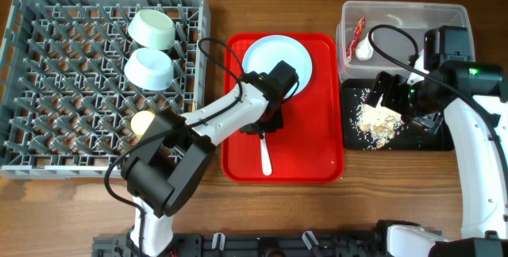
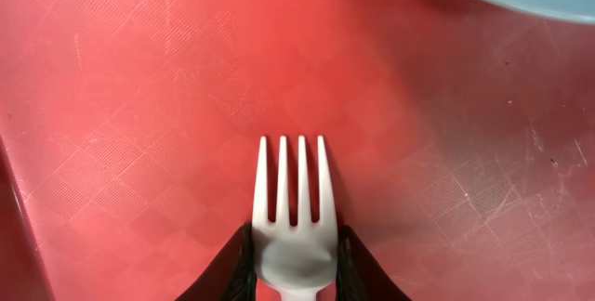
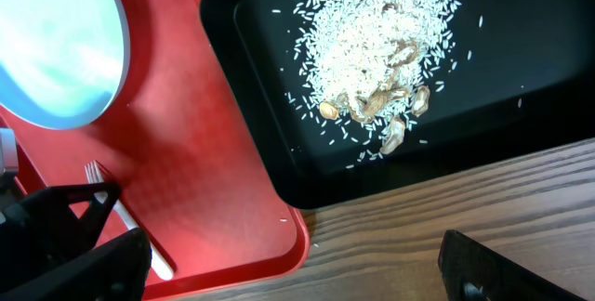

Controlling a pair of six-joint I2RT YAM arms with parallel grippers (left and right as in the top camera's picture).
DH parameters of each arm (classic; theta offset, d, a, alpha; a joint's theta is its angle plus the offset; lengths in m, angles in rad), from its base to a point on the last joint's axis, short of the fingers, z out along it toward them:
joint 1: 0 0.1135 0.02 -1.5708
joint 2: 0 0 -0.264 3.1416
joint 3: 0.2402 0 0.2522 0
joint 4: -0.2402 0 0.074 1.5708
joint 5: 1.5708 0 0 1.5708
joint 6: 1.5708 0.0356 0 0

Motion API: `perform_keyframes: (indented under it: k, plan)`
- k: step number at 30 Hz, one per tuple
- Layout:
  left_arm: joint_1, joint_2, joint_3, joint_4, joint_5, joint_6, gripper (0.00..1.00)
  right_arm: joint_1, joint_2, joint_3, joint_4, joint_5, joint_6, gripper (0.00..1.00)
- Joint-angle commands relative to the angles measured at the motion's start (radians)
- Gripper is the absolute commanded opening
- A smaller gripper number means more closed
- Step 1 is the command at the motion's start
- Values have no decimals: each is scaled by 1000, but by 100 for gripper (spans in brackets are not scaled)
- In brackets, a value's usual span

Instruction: Sort waste into correct bins and load items into the dishwasher rack

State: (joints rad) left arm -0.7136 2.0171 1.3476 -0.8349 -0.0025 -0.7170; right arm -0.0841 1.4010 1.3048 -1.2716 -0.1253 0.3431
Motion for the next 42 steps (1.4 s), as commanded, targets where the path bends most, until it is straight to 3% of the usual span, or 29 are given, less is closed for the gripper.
perform_keyframes:
  k: [1,12,25,29,33,42]
  plan:
    - [-3,33,-9,7,2,-2,19,0,-17,17,-2,14,-3,100]
    - [31,-3,-8,7,2,-2,13,0,-17,17,-5,14,-3,100]
    - [105,-215,-8,-5,-7,44,17,0,-17,17,-14,14,-2,100]
    - [158,-311,-7,-22,-26,147,17,0,-17,17,-14,14,-2,100]
    - [242,-395,23,-75,-83,181,7,0,-17,17,-13,14,-2,100]
    - [463,-495,93,-41,-89,463,4,0,-17,17,-13,14,-3,100]
